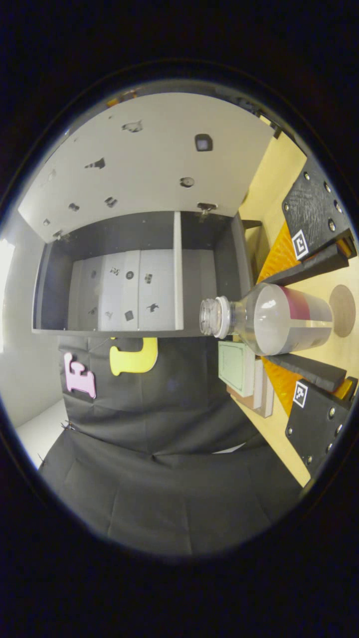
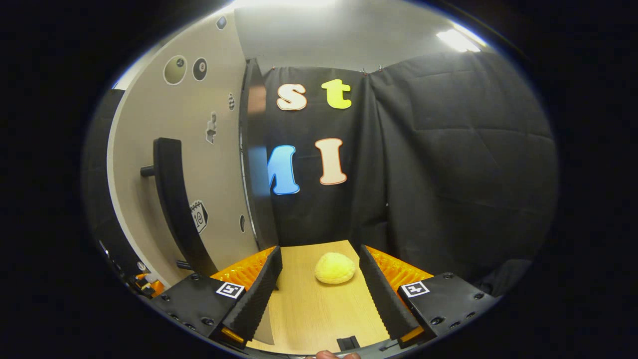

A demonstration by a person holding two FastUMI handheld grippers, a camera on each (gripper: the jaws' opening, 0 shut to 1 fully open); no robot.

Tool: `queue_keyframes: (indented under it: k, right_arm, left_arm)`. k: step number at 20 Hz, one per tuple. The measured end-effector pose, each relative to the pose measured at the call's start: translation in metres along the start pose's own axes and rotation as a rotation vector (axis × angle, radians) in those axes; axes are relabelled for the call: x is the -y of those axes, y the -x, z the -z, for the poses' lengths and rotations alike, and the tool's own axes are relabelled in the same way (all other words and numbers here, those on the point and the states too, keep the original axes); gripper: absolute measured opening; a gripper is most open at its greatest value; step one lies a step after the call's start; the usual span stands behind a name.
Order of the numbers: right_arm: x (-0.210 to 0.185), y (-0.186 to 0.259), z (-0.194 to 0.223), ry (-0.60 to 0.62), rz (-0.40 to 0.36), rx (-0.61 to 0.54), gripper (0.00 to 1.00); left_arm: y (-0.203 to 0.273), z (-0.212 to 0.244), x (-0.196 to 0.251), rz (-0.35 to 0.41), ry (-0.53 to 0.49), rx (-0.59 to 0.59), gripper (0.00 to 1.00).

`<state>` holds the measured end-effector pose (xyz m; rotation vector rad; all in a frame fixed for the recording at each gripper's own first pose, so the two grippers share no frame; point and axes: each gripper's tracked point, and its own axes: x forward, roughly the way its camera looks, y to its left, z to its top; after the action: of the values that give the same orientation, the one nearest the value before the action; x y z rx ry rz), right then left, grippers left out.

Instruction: Open the cabinet door with the right hand, grasp the bottle in the cabinet with the left hand and place it on the coaster, then close the cabinet door with the right hand.

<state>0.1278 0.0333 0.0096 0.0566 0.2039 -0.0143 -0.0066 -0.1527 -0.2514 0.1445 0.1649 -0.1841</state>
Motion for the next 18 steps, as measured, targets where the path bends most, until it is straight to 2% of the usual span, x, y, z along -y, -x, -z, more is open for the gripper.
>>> queue_keyframes:
  k: [7, 8, 10, 13, 16, 18]
  right_arm:
    - [0.013, -0.005, 0.045, -0.049, 0.042, -0.151, 0.93]
    - [0.013, -0.005, 0.053, -0.05, 0.045, -0.179, 0.98]
    - [0.011, -0.004, 0.068, -0.077, 0.048, -0.244, 0.98]
    - [0.018, -0.004, 0.07, -0.12, 0.085, -0.242, 0.98]
    - [0.022, -0.005, 0.08, -0.123, 0.104, -0.255, 0.98]
    - [0.028, -0.002, 0.08, -0.113, 0.117, -0.24, 0.98]
  left_arm:
    - [-0.007, 0.067, 0.011, -0.022, -0.011, -0.006, 0.73]
    - [-0.008, 0.076, 0.013, -0.018, -0.017, -0.01, 0.73]
    - [-0.007, 0.093, 0.018, -0.017, -0.006, -0.022, 0.73]
    - [0.0, 0.096, 0.023, -0.029, 0.008, 0.009, 0.73]
    - [0.005, 0.105, 0.02, -0.047, 0.02, -0.01, 0.72]
    - [0.005, 0.105, 0.019, -0.04, 0.029, -0.018, 0.77]
